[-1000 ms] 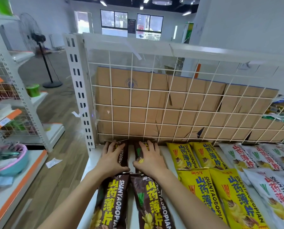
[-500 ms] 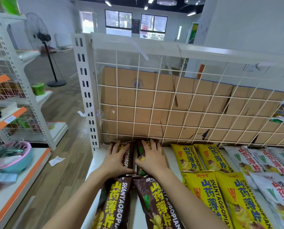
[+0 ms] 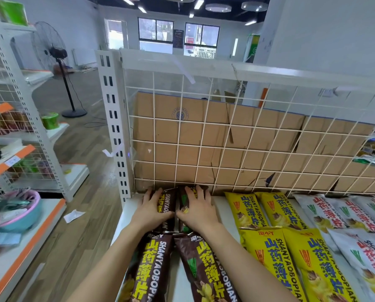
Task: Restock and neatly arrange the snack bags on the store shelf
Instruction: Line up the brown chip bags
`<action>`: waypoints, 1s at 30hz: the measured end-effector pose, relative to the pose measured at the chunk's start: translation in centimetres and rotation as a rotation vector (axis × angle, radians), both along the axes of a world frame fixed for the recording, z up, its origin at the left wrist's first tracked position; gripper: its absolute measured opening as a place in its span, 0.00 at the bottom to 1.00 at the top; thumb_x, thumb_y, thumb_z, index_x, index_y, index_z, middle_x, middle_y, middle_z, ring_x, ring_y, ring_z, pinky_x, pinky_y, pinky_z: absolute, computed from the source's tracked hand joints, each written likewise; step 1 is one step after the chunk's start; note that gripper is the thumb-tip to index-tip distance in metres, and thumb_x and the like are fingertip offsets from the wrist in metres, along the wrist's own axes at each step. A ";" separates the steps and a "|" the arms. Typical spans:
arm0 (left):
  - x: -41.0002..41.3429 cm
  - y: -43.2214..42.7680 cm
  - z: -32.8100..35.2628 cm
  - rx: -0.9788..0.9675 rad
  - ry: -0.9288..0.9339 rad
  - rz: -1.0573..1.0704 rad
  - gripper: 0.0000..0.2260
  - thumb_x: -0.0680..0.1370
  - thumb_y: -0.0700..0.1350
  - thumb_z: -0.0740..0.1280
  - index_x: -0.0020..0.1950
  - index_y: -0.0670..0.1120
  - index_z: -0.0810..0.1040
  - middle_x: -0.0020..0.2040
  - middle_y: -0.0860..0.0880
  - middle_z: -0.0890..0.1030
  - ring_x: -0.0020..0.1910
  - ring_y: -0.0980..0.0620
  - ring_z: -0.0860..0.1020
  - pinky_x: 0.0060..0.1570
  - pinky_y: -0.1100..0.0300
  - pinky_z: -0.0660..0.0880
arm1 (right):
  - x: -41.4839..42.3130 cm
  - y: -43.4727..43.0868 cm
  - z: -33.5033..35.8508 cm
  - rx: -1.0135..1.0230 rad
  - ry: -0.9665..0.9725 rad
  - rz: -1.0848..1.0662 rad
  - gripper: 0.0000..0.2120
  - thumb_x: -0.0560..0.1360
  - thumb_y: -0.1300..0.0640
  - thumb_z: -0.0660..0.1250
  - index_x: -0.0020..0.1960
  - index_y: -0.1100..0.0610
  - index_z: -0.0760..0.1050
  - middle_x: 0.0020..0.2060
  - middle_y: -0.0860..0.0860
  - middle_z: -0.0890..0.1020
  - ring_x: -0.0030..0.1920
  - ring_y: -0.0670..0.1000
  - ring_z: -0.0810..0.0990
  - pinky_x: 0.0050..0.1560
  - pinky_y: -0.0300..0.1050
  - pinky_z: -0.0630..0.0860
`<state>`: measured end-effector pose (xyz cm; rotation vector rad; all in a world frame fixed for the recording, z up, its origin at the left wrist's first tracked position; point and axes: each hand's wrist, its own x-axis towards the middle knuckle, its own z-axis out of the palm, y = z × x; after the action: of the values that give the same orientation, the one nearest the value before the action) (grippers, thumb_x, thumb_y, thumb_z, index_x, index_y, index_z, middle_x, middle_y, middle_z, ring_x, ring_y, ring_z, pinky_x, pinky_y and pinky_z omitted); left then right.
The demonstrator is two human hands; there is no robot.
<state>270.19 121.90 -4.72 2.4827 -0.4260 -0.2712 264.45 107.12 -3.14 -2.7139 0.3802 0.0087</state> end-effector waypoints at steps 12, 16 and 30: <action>-0.5 0.7 0.9 -0.131 -0.053 0.012 0.22 0.79 0.56 0.58 0.70 0.46 0.68 0.71 0.44 0.66 0.71 0.47 0.62 0.69 0.54 0.58 | -4.5 -1.1 1.1 0.060 -0.186 -0.044 0.30 0.78 0.41 0.55 0.75 0.50 0.52 0.74 0.51 0.57 0.74 0.53 0.56 0.71 0.54 0.60; -2.1 1.0 2.4 -0.159 -0.219 -0.056 0.14 0.79 0.50 0.60 0.62 0.48 0.76 0.61 0.48 0.76 0.62 0.49 0.71 0.61 0.56 0.67 | -7.5 -1.1 1.1 0.083 -0.206 -0.052 0.29 0.78 0.42 0.55 0.75 0.50 0.53 0.73 0.49 0.61 0.71 0.50 0.61 0.69 0.50 0.63; -7.4 -0.8 2.3 0.158 -0.409 -0.319 0.08 0.79 0.52 0.61 0.52 0.52 0.77 0.52 0.54 0.80 0.54 0.51 0.75 0.50 0.58 0.60 | -15.4 2.8 -1.1 0.031 -0.104 -0.028 0.45 0.60 0.31 0.41 0.75 0.45 0.46 0.75 0.45 0.47 0.74 0.48 0.53 0.69 0.44 0.59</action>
<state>262.83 121.05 -2.41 2.6168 -1.0090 0.0876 249.04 109.96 -4.21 -2.6653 0.3842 -0.1323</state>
